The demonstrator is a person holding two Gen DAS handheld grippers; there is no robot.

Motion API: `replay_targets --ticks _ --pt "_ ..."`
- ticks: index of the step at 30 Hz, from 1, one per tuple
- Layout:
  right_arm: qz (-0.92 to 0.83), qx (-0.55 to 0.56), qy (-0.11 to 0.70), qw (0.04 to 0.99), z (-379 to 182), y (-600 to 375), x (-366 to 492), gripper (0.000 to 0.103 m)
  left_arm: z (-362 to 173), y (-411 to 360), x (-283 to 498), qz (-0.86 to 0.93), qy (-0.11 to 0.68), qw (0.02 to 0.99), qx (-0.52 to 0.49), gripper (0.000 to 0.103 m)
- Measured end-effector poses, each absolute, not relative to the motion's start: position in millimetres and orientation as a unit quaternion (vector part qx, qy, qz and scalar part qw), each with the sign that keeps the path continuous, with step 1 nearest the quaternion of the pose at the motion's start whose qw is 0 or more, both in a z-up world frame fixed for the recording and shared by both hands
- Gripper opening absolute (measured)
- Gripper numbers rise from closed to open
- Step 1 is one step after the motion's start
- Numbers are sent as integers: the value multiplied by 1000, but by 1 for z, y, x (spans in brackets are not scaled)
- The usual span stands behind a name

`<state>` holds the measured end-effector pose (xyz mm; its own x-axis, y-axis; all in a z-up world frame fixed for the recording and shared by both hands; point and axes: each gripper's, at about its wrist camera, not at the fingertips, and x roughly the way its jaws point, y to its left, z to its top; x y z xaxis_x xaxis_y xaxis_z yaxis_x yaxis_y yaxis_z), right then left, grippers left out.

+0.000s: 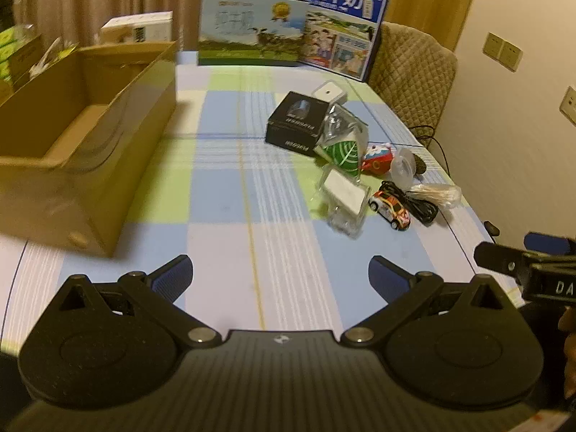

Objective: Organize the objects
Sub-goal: 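Move both tools toward the cluttered objects on the table, then grasp the clear plastic packet with the left tool while the right tool grasps the toy car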

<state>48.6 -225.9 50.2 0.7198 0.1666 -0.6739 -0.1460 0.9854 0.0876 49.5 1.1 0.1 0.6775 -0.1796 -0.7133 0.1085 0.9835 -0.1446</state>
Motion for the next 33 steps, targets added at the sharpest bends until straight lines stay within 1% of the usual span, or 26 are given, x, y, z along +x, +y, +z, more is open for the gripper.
replay_targets --ticks 4,6,9,10,11,12,15,20,26,28,30,33 --pt "84 9 369 925 44 -230 69 99 -2 -6 71 -97 389 916 -23 102" --pt "85 7 374 924 39 -232 78 87 -6 -9 83 -107 388 915 -9 102" --pt "84 3 385 919 27 -232 94 75 -14 -16 102 -125 388 913 13 102" --pt "85 3 388 918 23 -232 99 74 -18 -18 108 -130 389 912 20 102" --pt "88 3 390 916 19 -232 105 69 -21 -20 114 -136 390 910 25 102" --pt "93 1 392 915 14 -232 110 63 -24 -21 117 -142 392 909 28 102" --pt "110 -7 400 910 2 -230 127 51 -36 -25 134 -157 399 903 38 97" --pt "133 -23 406 904 -16 -223 157 43 -49 -27 153 -174 401 898 41 94" --pt "148 -57 411 898 -34 -214 185 38 -61 -30 169 -201 404 891 37 90" --pt "152 -67 417 894 -40 -212 193 35 -64 -32 172 -211 404 889 37 89" --pt "156 -73 424 889 -46 -210 199 29 -67 -35 173 -219 404 887 39 89" --pt "160 -78 427 886 -50 -209 202 27 -68 -43 173 -238 394 886 50 89"
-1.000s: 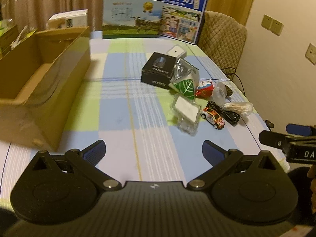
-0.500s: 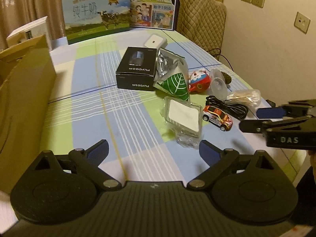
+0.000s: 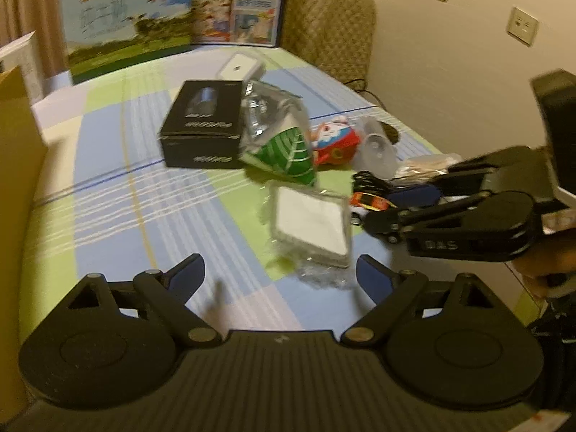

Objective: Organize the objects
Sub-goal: 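Grasp the clear plastic packet with the left tool while the right tool grasps the toy car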

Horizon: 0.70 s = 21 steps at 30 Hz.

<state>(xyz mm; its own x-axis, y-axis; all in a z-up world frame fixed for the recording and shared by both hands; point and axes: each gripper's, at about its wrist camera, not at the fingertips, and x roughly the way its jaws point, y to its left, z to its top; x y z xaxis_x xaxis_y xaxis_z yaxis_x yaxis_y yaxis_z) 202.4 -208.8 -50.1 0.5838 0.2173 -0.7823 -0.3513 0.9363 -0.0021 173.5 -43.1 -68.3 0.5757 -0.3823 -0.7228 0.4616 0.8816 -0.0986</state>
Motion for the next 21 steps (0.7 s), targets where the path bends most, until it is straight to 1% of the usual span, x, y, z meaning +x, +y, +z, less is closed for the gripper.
replay_targets --ticks 3,7,9,11,14,15,19,21 --pt "155 -62 430 887 -49 -210 205 24 -72 -52 175 -249 390 884 63 89" --pt "147 -38 425 892 -41 -216 205 24 -78 -61 176 -258 385 883 79 86" --pt "144 -26 424 894 -39 -220 204 24 -81 -64 177 -257 382 883 90 80" --pt "143 -19 424 894 -38 -222 203 24 -84 -67 177 -255 378 885 94 69" --pt "140 -14 424 895 -36 -223 201 24 -85 -73 178 -259 371 887 98 61" --pt "139 -11 424 895 -35 -223 201 24 -86 -75 178 -258 368 888 102 61" --pt "139 -9 420 897 -31 -223 199 24 -89 -83 179 -258 361 890 108 52" --pt "137 -8 419 897 -29 -222 198 24 -89 -85 180 -256 358 891 108 49"
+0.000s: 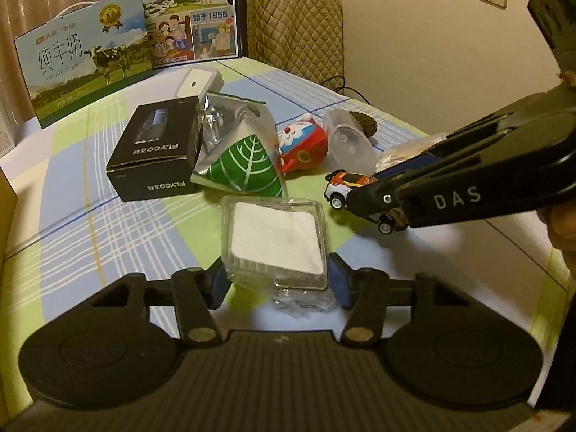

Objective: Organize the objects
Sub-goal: 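Grasp the clear plastic packet with the left tool while the right tool grasps the toy car, then carry the plastic packet and toy car into the cardboard box and release both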

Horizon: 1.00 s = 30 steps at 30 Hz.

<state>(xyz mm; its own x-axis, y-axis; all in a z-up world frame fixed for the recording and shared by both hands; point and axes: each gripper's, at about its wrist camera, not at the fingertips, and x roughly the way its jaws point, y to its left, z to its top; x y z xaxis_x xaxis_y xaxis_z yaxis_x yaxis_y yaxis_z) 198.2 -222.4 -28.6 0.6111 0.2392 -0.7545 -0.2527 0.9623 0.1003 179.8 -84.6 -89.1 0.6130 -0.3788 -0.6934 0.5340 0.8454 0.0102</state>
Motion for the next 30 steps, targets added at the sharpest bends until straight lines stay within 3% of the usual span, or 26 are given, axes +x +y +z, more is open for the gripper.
replay_targets --ticks 7,16,30 --pt "132 -1 404 905 -13 -218 196 24 -83 -78 178 -236 363 896 97 41" --pt "139 8 375 917 19 -195 195 24 -59 -50 172 -204 358 909 68 41" --pt "224 21 301 926 78 -111 180 24 45 56 157 -90 311 945 47 41"
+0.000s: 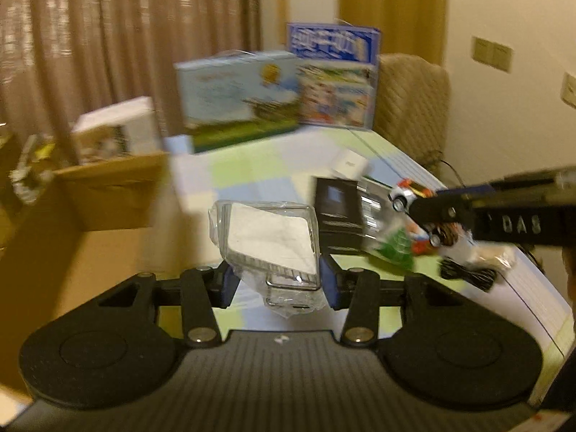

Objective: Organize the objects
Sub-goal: 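Carry the plastic packet and toy car into the cardboard box and release both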

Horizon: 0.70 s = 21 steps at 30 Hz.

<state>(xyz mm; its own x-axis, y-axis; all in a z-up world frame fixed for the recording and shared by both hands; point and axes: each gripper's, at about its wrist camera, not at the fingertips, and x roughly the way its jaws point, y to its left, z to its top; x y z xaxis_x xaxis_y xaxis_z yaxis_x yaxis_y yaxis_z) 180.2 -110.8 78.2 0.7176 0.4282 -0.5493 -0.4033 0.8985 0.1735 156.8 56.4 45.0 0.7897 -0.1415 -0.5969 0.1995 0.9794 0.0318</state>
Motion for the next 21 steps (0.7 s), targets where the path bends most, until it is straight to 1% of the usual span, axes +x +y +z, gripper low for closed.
replay_targets --ticks 6,12,17,21 --pt "317 21 281 905 95 -26 170 24 74 133 135 -23 306 950 48 41" --pt "372 6 298 879 84 45 169 24 81 203 116 33 319 947 36 41" --pt "382 11 313 870 76 74 173 24 75 236 105 49 327 943 26 41" --pt "378 21 329 865 66 84 179 24 70 245 106 45 331 942 20 41"
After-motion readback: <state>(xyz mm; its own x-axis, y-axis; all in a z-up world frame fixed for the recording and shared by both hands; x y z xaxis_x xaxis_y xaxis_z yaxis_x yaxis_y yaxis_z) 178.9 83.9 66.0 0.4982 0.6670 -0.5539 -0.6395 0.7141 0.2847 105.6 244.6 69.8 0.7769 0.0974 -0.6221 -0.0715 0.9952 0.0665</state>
